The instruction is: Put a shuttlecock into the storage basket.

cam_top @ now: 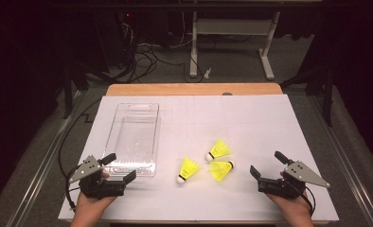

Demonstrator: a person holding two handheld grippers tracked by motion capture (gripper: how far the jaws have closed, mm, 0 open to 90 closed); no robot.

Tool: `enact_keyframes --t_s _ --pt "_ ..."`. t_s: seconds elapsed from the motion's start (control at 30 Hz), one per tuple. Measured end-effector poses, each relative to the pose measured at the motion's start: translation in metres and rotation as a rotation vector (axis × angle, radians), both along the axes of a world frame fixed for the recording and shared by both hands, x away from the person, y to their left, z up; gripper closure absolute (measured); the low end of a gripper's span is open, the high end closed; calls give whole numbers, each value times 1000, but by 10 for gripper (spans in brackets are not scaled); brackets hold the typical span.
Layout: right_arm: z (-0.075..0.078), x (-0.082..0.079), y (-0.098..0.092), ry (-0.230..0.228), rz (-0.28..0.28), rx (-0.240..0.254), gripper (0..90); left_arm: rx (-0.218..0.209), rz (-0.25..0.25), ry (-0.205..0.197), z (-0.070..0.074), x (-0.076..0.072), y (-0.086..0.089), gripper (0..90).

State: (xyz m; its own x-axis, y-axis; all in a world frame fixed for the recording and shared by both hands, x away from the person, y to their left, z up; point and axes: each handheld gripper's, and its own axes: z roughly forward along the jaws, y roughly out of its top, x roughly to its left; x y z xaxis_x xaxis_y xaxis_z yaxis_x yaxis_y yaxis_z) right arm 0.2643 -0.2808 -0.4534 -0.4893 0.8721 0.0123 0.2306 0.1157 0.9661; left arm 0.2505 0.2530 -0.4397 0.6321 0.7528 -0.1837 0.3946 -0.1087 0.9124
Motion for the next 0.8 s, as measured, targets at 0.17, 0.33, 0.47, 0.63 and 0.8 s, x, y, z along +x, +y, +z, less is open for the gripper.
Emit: enact_keyframes --t_s 0.17,0.33,0.47,0.63,0.8 --pt "-1 0 0 3 3 -1 4 -5 12 1 0 0 3 2" --pt "-1 0 0 6 3 1 4 26 29 -9 1 0 7 2" --pt "-1 1 -1 8 -1 -1 4 9 62 -5 0 1 19 2" --pt "-1 1 -1 10 -3 0 4 -9 95 -4 0 1 32 2" --pt "-1 1 -1 9 -3 0 4 -21 119 -8 0 1 42 3"
